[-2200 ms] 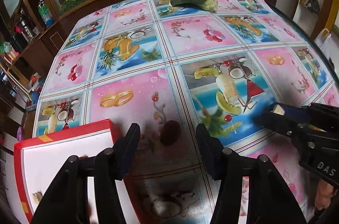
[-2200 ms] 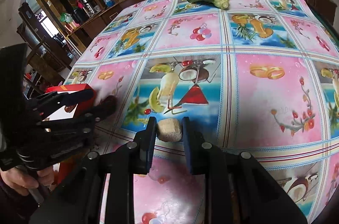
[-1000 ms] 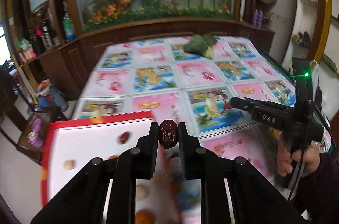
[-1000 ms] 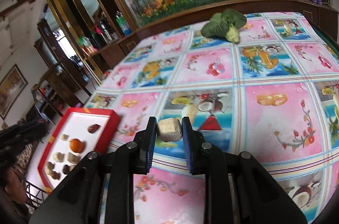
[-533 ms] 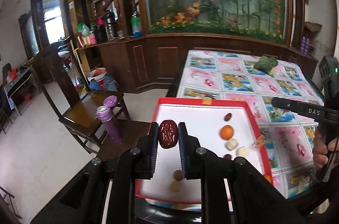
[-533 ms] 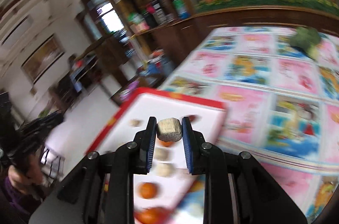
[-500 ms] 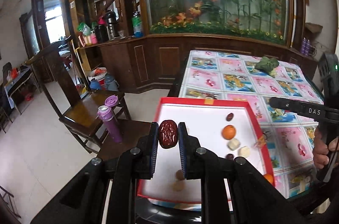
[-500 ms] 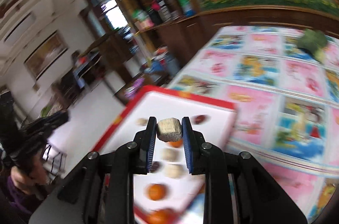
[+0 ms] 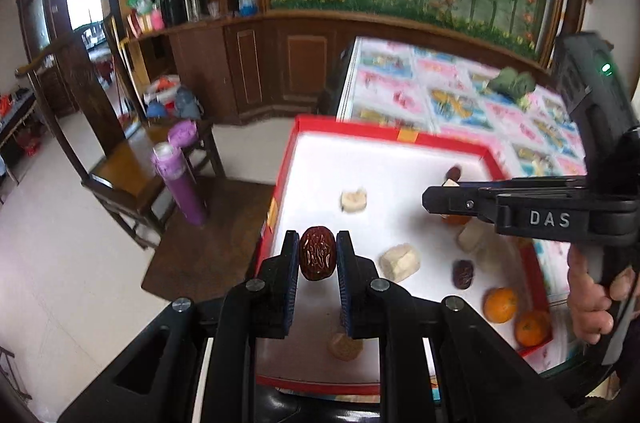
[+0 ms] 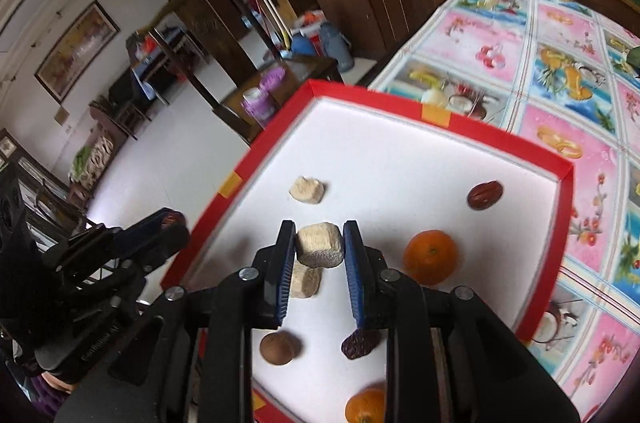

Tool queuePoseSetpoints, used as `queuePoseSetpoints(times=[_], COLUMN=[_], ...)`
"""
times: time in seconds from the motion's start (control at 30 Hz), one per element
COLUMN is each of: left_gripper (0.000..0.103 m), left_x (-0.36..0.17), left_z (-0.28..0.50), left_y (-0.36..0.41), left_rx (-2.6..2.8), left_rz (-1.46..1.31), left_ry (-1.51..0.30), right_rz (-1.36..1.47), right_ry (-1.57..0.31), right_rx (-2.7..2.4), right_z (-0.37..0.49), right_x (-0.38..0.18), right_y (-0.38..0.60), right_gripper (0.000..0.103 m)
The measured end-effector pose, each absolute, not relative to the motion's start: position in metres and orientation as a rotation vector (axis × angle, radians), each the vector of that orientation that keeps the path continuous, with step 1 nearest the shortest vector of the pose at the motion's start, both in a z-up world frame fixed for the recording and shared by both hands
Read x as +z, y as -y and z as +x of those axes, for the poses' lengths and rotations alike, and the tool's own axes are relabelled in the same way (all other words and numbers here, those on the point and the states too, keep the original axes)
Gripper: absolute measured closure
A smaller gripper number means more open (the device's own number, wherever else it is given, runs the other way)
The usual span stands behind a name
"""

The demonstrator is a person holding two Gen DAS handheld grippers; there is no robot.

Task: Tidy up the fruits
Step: 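Grasp a red date with the left tool while the right tool carries the cake to the tray, then lower the cake and date into the tray and open both tools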

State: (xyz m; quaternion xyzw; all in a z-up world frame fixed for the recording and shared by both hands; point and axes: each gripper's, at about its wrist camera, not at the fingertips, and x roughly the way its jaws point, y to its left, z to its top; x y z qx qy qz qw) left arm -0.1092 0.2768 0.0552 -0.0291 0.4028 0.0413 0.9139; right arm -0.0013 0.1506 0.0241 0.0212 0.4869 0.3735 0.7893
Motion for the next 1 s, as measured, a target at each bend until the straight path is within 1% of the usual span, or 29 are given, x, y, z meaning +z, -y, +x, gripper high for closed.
queuePoseSetpoints(times=[0.17,0.33,0.7,0.73,0.77,0.8,0.83,0.9,0.97,1.0], left_gripper=[0.086,0.086,0.085,0.083,0.081,0.074,0.064,0.061,0.055,0.048], left_x=[0.034,0.023,0.010,0.010,0.011,0.011,0.012,0.018,0.028,0.033], left_z=[-0.091,-0.084,-0.076,-0.077,-0.077,-0.076,-0.076,-0.083,-0.089,-0.092], left_y=[-0.275,-0.269,-0.268,-0.268,-0.267,-0.266,-0.265,-0.261,-0.255,-0.252], left_rx=[0.073,0.061,0.138,0.148,0.162,0.179,0.197,0.212,0.223,0.231], left_rz=[-0.060,-0.033,0.016,0.013,0.021,0.028,0.031,0.022,0.029,0.030], left_ry=[-0.918,-0.961,-1.000,-0.997,-0.995,-0.991,-0.986,-0.952,-0.916,-0.897], right_rz=[0.020,0.002,-0.049,-0.043,-0.039,-0.025,0.003,0.063,0.087,0.095], right_ry=[-1.095,-1.137,-1.116,-1.113,-1.114,-1.111,-1.103,-1.085,-1.058,-1.038], right_rx=[0.774,0.753,0.760,0.767,0.769,0.771,0.778,0.819,0.836,0.836], right_z=[0.006,0.013,0.012,0.012,0.013,0.015,0.015,0.013,0.009,0.006], right_x=[0.008,-0.005,-0.007,-0.007,-0.007,-0.007,-0.006,-0.001,0.006,0.010], right_y=[-0.165,-0.173,-0.179,-0.178,-0.177,-0.174,-0.169,-0.156,-0.146,-0.139], right_gripper=[0.076,0.076,0.076,0.075,0.067,0.057,0.054,0.053,0.052,0.052])
